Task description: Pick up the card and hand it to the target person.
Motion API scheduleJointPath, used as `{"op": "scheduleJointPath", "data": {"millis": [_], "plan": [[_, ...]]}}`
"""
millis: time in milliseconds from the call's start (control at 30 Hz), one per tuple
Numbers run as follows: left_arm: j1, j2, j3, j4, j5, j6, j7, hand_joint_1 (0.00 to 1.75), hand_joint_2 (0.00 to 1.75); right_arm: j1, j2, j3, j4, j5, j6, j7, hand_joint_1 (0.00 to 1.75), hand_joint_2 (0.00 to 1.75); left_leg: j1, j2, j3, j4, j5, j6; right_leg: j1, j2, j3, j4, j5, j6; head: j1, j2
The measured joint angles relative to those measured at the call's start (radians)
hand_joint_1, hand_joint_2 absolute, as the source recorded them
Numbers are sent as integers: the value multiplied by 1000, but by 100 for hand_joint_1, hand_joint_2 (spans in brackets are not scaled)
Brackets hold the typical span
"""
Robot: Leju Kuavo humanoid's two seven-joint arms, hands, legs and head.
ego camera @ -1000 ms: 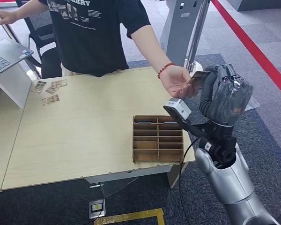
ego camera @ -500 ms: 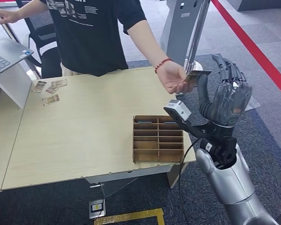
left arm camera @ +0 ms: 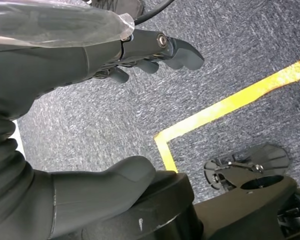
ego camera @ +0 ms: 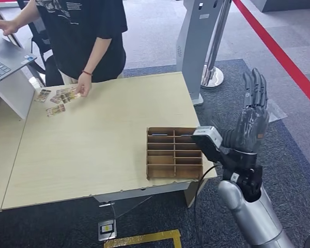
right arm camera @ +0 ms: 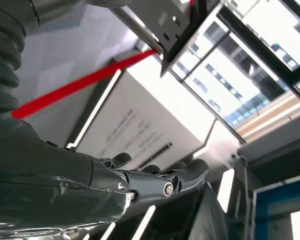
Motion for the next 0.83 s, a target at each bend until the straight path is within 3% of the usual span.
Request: {"op": "scheduleJointPath", "data": {"millis": [333, 533, 667, 833], "plan": [[5, 13, 2, 0, 22, 1, 1, 0, 175, 186, -121, -41, -181, -192, 267, 20, 0, 175, 0, 1, 0, 0, 0, 0, 0, 1, 0, -1, 0, 0, 0, 0], [5, 18, 2, 2, 27, 3, 9, 0, 175, 273, -158, -68, -240, -223, 438, -45, 0, 175, 0, 2, 0, 0, 0, 0, 0, 1, 0, -1, 0, 0, 0, 0], [4, 21, 4, 2, 34, 8, 10, 0, 175, 280, -159, -63, -239, -254, 455, -86, 0, 175, 0, 2, 0, 0, 0, 0, 0, 1, 0, -1, 0, 0, 0, 0], [4, 23, 10, 3, 39, 15, 1, 0, 175, 281, -158, -58, -218, -343, 394, -162, 0, 175, 0, 2, 0, 0, 0, 0, 0, 1, 0, -1, 0, 0, 0, 0]]}}
